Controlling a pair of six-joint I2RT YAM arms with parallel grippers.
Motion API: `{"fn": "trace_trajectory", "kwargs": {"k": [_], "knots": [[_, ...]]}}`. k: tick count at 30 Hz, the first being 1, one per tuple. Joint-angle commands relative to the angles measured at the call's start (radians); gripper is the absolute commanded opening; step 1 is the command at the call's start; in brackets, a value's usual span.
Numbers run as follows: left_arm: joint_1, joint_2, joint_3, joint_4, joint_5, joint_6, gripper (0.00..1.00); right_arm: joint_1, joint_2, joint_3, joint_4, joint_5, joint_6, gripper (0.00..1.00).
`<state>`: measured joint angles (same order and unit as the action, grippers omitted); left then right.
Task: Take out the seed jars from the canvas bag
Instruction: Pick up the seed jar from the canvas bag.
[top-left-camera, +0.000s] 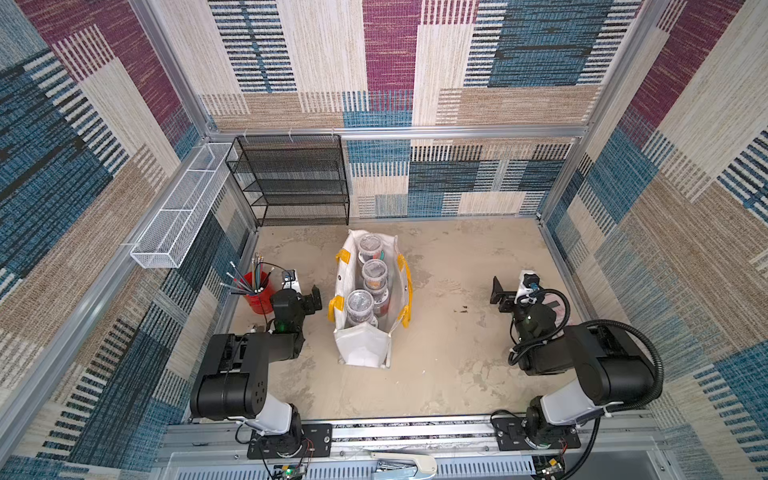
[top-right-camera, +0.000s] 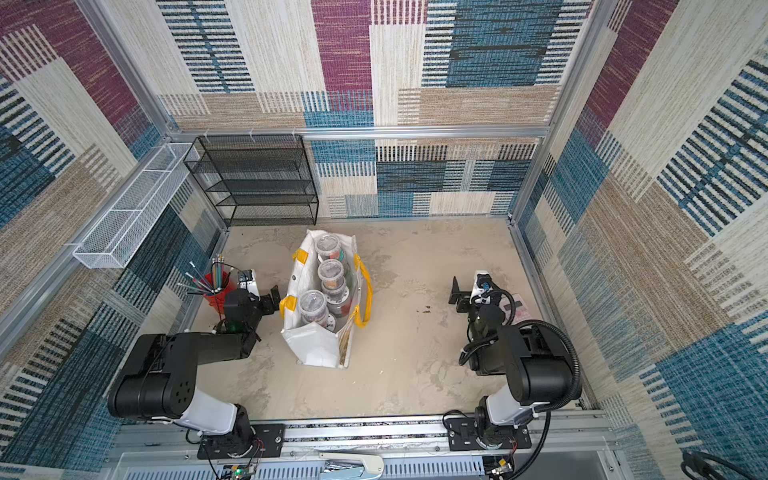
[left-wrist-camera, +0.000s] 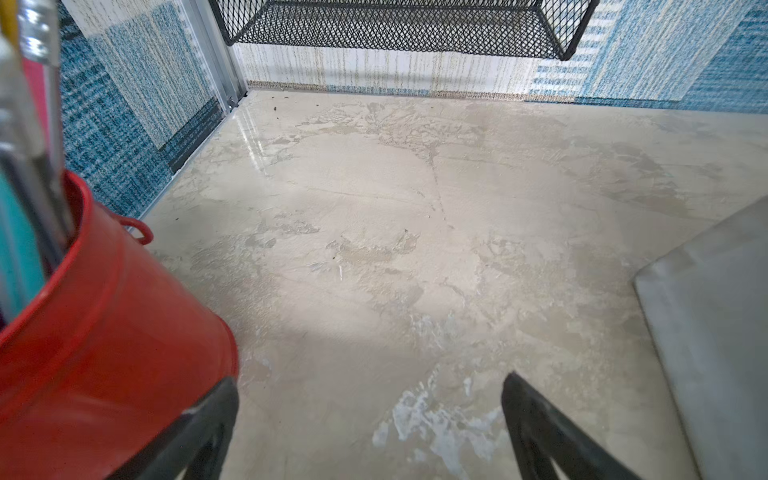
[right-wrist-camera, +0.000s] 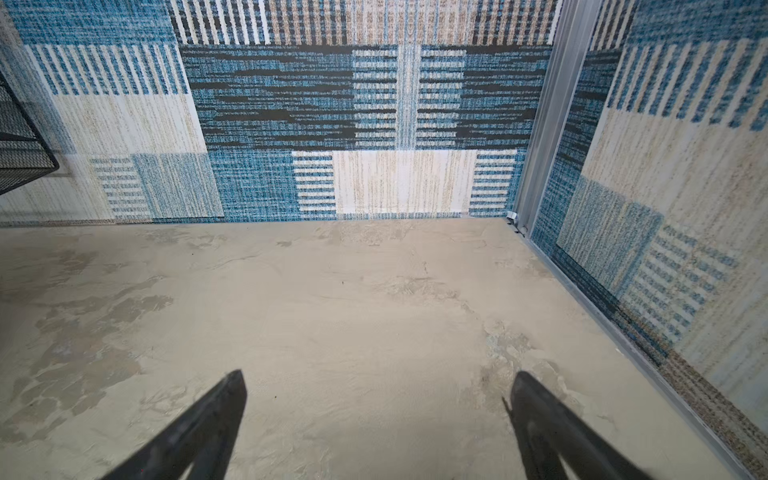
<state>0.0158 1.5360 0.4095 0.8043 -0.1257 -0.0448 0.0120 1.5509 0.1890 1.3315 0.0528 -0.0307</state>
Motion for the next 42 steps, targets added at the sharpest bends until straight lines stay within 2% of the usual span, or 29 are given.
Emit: {"fn": "trace_trajectory", "kwargs": {"k": [1, 24, 29, 30, 32, 33, 34, 36, 39, 40, 42], "knots": [[0.001, 0.001, 0.008, 0.032, 0.003, 0.021, 0.99, 0.001, 0.0, -0.002, 0.04, 0.007, 0.006, 0.99], [0.005, 0.001, 0.005, 0.037, 0.023, 0.019, 0.99, 0.002, -0.001, -0.002, 0.039, 0.016, 0.014, 0.99], [0.012, -0.018, -0.034, 0.098, 0.058, 0.025, 0.94, 0.002, -0.02, -0.02, 0.06, 0.013, 0.013, 0.99], [0.012, -0.055, -0.062, 0.12, 0.055, 0.03, 0.91, 0.002, -0.063, -0.014, 0.015, 0.026, 0.015, 0.99], [-0.009, -0.205, -0.082, 0.025, -0.004, 0.037, 0.85, 0.002, -0.197, 0.072, -0.248, 0.069, 0.035, 0.99], [-0.036, -0.319, -0.048, -0.136, -0.117, -0.007, 0.87, 0.002, -0.263, 0.171, -0.466, 0.105, 0.088, 0.99], [-0.044, -0.422, 0.001, -0.323, -0.18, -0.115, 0.9, 0.002, -0.307, 0.269, -0.63, 0.104, 0.128, 0.99], [-0.043, -0.597, 0.087, -0.543, -0.158, -0.261, 0.99, 0.014, -0.352, 0.447, -0.829, 0.034, 0.219, 0.99], [-0.043, -0.794, 0.043, -0.472, -0.121, -0.424, 0.99, 0.013, -0.417, 0.475, -0.791, -0.066, 0.452, 0.99], [-0.039, -0.847, -0.006, -0.412, -0.133, -0.488, 0.99, 0.013, -0.436, 0.421, -0.723, -0.055, 0.499, 0.99], [-0.032, -0.943, -0.092, -0.33, -0.117, -0.567, 0.99, 0.008, -0.43, 0.279, -0.444, -0.1, 0.527, 0.99]]}}
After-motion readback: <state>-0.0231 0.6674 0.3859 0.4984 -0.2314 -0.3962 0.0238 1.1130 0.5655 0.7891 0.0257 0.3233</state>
